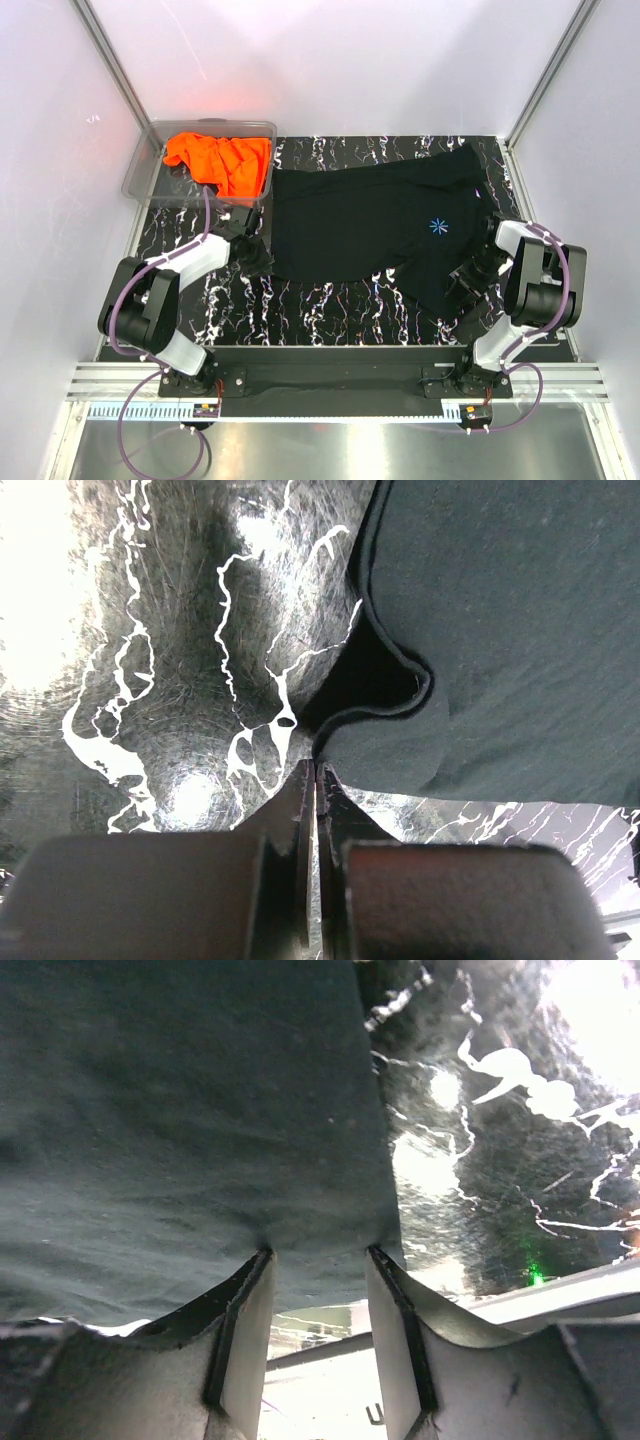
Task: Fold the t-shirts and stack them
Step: Fold the tshirt
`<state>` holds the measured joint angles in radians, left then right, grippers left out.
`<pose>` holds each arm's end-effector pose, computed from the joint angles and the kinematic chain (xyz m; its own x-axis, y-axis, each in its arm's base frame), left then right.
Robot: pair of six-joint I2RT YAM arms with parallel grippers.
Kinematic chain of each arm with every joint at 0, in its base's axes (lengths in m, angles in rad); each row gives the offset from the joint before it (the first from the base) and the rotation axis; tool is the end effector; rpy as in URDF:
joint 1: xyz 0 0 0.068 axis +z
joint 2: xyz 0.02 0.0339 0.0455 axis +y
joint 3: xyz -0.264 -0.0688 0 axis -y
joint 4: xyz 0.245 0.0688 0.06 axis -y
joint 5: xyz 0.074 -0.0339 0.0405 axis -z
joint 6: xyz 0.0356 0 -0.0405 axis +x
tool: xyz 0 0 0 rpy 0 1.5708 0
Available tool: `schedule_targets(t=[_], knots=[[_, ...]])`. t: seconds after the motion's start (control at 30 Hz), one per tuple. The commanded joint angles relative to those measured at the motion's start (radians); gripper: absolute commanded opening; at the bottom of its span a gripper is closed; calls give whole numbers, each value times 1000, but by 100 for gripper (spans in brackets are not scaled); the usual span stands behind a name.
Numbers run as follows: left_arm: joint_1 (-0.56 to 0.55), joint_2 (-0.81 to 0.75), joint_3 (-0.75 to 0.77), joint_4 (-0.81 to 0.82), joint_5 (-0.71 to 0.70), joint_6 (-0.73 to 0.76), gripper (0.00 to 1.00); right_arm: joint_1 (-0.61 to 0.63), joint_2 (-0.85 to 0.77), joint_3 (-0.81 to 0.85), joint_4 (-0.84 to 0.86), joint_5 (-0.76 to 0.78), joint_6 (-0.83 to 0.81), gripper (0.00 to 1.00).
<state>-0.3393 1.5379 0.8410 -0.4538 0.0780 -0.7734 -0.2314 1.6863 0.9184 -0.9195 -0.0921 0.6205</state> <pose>0.2653 -0.0966 0.1661 -0.8688 -0.4319 -0.2421 -0.3426 0.8774 -0.3358 0.2496 -0.0554 0.1400 -0.6477 0.7474 0.1478 0.7564 0.6541 0.0067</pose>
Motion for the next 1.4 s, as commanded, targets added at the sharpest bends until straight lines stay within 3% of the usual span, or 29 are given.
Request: schedule_targets(t=[0.0,0.23,0.43,0.47,0.5,0.6,0.73,0.9,1.23,1.37], knots=[[5,-47,35,26,-35,22,0,0,12,30,80,38,-16,48],[5,-32,58,27,-49,29,0,0,91,155,154,26,-59,46],[5,-58,38,-3,-32,20,0,-3,41,235,15,112,-128,48],[5,-65,35,-12,-38,20,4,-6,27,228,-2,127,-139,49],[5,-80,24,-19,-52,20,17,-12,10,220,-13,127,-140,50],[5,-101,9,-29,-61,19,43,-32,-54,186,-45,95,-150,52],[5,-84,15,-20,-43,22,50,-52,-112,163,-73,95,-162,53],[3,-29,24,-29,-4,13,49,-104,-138,157,-111,121,-182,53],[-18,68,7,-56,25,-46,33,-118,-166,149,-119,97,-171,53],[-18,70,-2,-78,13,-53,33,-118,-188,132,-124,106,-173,53]])
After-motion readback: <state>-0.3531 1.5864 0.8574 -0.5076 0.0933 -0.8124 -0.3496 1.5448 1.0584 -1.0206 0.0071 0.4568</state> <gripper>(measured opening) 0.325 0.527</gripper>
